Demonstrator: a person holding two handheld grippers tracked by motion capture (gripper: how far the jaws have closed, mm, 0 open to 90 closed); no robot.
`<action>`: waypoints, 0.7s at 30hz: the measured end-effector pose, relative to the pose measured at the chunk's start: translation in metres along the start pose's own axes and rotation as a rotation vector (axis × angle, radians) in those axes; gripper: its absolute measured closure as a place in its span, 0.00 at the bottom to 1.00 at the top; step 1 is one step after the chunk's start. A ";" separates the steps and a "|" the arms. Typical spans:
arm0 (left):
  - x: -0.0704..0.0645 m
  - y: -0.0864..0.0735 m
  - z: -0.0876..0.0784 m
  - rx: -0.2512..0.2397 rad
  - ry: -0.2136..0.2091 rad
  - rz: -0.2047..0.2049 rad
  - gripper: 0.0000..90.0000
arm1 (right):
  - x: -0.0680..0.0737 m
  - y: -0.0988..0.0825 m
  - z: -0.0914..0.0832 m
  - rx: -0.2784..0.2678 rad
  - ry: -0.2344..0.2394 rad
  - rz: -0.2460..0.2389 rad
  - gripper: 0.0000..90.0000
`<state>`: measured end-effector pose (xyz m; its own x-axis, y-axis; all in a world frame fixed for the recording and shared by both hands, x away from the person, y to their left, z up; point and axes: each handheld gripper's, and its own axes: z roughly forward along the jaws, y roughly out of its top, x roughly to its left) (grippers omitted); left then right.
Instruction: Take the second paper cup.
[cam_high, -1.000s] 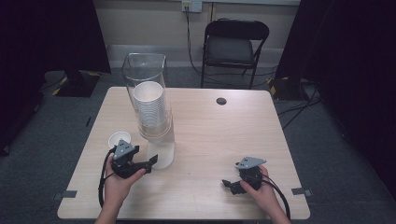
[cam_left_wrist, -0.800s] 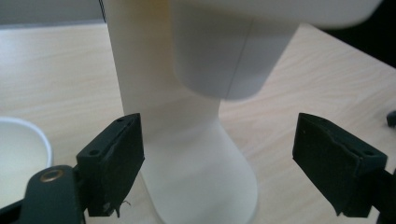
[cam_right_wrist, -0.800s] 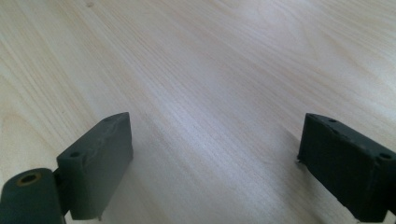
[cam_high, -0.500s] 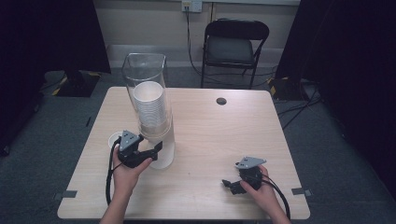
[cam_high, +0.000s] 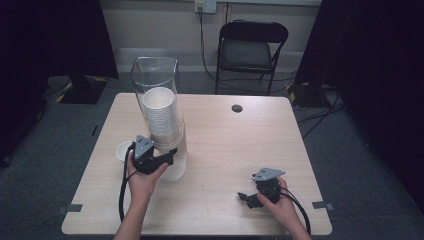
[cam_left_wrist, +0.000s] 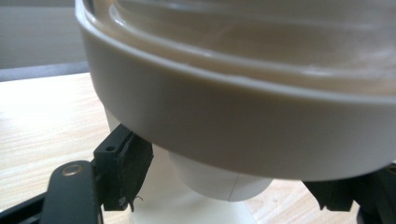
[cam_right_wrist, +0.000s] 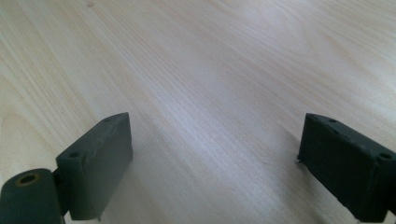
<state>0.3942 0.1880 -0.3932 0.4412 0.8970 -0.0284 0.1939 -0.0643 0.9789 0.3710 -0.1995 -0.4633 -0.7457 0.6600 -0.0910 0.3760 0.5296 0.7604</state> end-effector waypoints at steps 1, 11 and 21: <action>-0.001 0.000 -0.001 -0.001 0.000 0.021 0.31 | 0.000 0.000 0.000 -0.002 0.001 -0.003 0.10; -0.001 -0.005 0.000 -0.021 -0.009 0.082 0.39 | 0.000 0.000 0.000 -0.001 -0.001 -0.004 0.10; -0.003 -0.007 -0.001 -0.032 0.010 0.094 0.40 | 0.000 0.000 0.000 -0.001 0.000 -0.003 0.10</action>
<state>0.3904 0.1863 -0.3999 0.4469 0.8922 0.0658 0.1238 -0.1345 0.9832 0.3712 -0.1994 -0.4634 -0.7468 0.6584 -0.0939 0.3726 0.5312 0.7609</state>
